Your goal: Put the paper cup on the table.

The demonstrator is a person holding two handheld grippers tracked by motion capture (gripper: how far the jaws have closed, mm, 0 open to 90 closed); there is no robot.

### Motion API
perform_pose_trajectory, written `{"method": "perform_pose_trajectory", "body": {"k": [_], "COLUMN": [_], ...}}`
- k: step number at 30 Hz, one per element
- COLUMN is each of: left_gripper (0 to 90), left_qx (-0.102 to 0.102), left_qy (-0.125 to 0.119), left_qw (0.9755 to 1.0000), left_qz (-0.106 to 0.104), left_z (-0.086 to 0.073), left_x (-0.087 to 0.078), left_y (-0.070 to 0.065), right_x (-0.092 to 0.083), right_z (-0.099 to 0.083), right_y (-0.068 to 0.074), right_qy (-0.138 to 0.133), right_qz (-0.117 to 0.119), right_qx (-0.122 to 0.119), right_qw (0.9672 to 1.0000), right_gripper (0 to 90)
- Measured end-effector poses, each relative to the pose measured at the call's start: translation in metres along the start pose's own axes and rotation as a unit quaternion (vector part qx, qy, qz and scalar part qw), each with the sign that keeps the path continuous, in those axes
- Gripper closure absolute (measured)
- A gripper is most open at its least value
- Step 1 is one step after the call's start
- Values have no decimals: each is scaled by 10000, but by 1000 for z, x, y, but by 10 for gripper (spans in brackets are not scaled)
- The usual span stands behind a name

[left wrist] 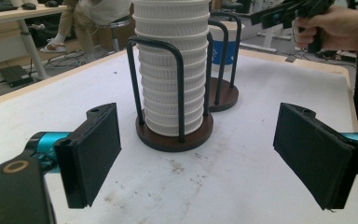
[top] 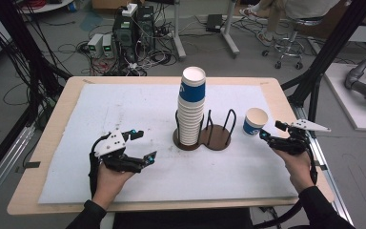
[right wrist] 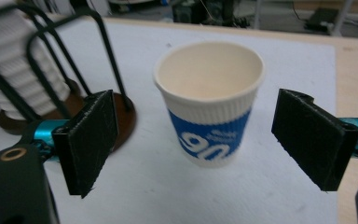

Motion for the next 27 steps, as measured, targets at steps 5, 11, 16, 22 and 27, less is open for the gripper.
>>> {"method": "perform_pose_trajectory", "body": {"k": [5, 11, 16, 22, 27], "left_gripper": [147, 147, 147, 147, 147], "left_qx": [-9, -18, -77, -128, -126], "left_qy": [-12, -17, -51, -53, -56], "left_qw": [10000, 10000, 10000, 9999, 9999], "left_qz": [5, -28, -1, 33, 2], "left_z": [1, 2, 2, 5, 5], "left_x": [0, 2, 4, 6, 8], "left_y": [0, 2, 5, 7, 6], "right_x": [-10, -10, -1, 5, 8], "right_z": [14, 27, 35, 29, 21], "right_y": [16, 38, 58, 76, 81], "right_qy": [-289, -564, -833, -858, -821], "right_qz": [430, 880, 1285, 1389, 1530], "right_qx": [-242, -415, -704, -1103, -1112], "right_qw": [9984, 9937, 9857, 9804, 9785], "right_gripper": [147, 147, 147, 149, 149]}}
Point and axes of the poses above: each handheld gripper's, and its own axes: x roughly forward along the jaws, z roughly out of its top, y roughly to its left, the point moved 1 cm from there along x, roughly forward along the jaws, and after that the axes turned 10 degrees about z, right-handed, at the moved point
